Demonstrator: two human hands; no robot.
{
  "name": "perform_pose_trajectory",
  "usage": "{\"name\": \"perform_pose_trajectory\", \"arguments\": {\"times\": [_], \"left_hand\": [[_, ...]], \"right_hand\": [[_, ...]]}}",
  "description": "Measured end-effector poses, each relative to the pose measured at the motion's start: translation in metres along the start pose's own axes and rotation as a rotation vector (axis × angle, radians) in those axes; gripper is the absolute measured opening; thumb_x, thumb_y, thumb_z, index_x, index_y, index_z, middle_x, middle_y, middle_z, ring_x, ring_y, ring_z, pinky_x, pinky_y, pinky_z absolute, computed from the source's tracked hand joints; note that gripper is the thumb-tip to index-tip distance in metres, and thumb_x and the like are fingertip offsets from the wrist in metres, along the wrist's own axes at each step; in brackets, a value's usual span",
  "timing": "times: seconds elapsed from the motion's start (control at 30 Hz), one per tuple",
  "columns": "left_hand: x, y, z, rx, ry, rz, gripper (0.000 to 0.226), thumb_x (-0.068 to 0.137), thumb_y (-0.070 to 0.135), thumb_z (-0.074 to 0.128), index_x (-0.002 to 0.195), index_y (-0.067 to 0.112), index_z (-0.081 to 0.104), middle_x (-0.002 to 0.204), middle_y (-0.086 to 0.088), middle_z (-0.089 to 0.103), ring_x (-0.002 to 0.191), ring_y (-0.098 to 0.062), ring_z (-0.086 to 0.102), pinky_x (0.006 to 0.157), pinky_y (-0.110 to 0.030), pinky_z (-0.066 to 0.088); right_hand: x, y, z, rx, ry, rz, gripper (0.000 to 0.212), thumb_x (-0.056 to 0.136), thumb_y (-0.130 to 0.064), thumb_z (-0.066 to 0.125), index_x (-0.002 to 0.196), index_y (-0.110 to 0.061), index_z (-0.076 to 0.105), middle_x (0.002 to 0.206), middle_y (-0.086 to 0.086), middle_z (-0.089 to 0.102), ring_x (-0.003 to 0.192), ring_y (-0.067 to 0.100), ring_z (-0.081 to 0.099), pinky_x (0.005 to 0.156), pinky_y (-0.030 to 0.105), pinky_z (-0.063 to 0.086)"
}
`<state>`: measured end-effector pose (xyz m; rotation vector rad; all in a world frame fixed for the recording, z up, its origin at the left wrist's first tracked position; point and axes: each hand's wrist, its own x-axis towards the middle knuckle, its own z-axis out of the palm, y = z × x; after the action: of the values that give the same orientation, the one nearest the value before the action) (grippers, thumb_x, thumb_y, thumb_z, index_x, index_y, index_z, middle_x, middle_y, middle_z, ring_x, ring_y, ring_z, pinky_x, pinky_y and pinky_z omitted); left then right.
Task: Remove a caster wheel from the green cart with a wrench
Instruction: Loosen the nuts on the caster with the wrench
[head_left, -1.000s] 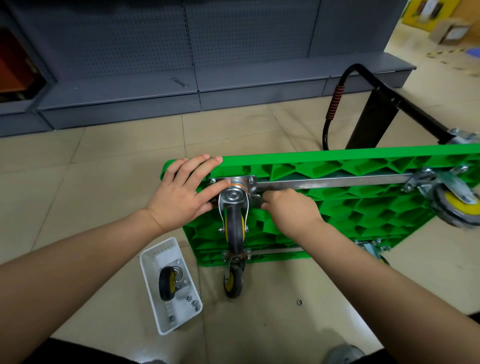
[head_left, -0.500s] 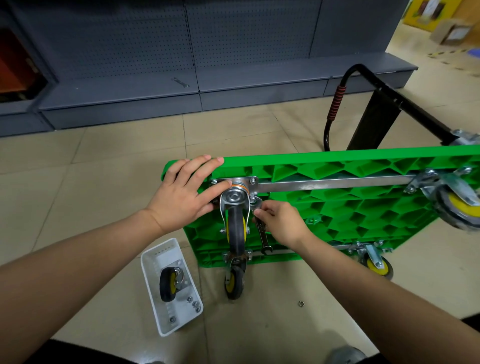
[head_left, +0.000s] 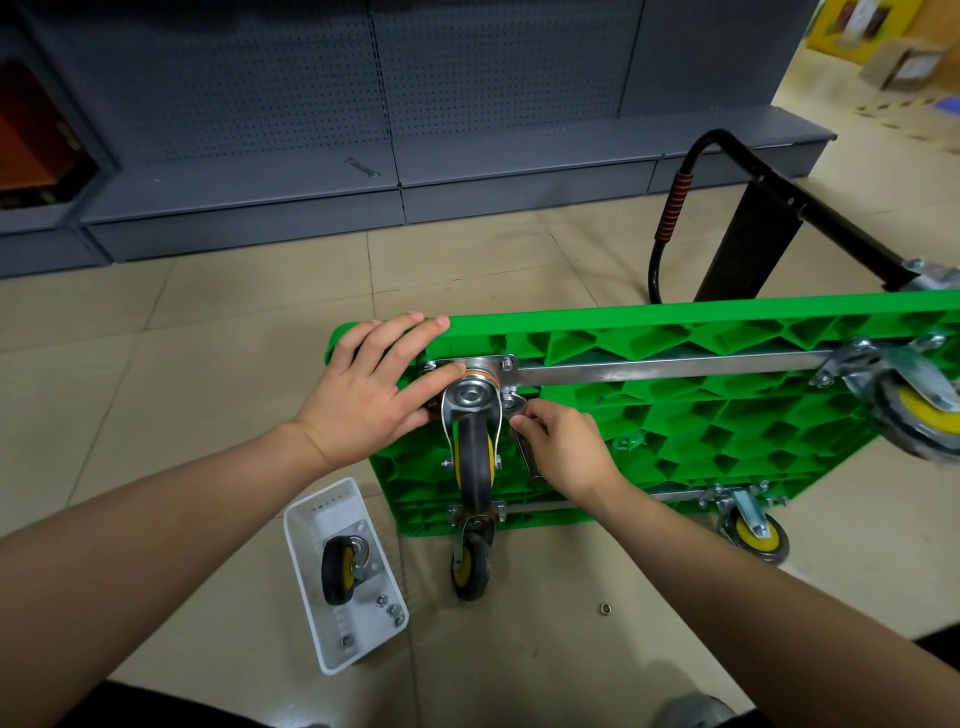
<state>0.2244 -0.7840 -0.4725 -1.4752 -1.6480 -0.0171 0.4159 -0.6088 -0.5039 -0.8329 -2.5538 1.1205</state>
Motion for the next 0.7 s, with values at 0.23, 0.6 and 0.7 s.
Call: {"name": "perform_pose_trajectory", "arguments": {"times": [0.23, 0.6, 0.7], "left_hand": [[0.000, 0.000, 0.001, -0.009, -0.001, -0.001, 0.058, 0.087, 0.052, 0.071, 0.139, 0.030, 0.059, 0.153, -0.014, 0.047, 0.136, -0.036, 0.045, 0.107, -0.051, 0.034], [0.001, 0.001, -0.002, -0.016, -0.007, -0.006, 0.054, 0.090, 0.053, 0.067, 0.139, 0.031, 0.060, 0.152, -0.014, 0.048, 0.135, -0.036, 0.046, 0.106, -0.051, 0.035], [0.000, 0.001, -0.002, -0.012, -0.015, -0.005, 0.055, 0.089, 0.053, 0.068, 0.139, 0.031, 0.059, 0.153, -0.014, 0.047, 0.136, -0.036, 0.046, 0.106, -0.051, 0.034]], "right_hand": [[0.003, -0.004, -0.005, -0.057, -0.061, -0.019, 0.031, 0.103, -0.027, 0.053, 0.073, -0.021, 0.049, 0.072, 0.004, 0.061, 0.068, 0.027, 0.056, 0.064, 0.039, 0.043], [-0.005, -0.016, -0.026, -0.695, 0.068, -0.329, 0.015, 0.101, -0.016, 0.053, 0.112, -0.010, 0.062, 0.104, 0.012, 0.066, 0.102, 0.036, 0.061, 0.064, 0.036, 0.035], [-0.006, -0.005, -0.026, -0.568, 0.004, -0.273, 0.015, 0.105, -0.023, 0.049, 0.101, -0.011, 0.058, 0.098, 0.012, 0.066, 0.098, 0.035, 0.058, 0.066, 0.035, 0.033]]}}
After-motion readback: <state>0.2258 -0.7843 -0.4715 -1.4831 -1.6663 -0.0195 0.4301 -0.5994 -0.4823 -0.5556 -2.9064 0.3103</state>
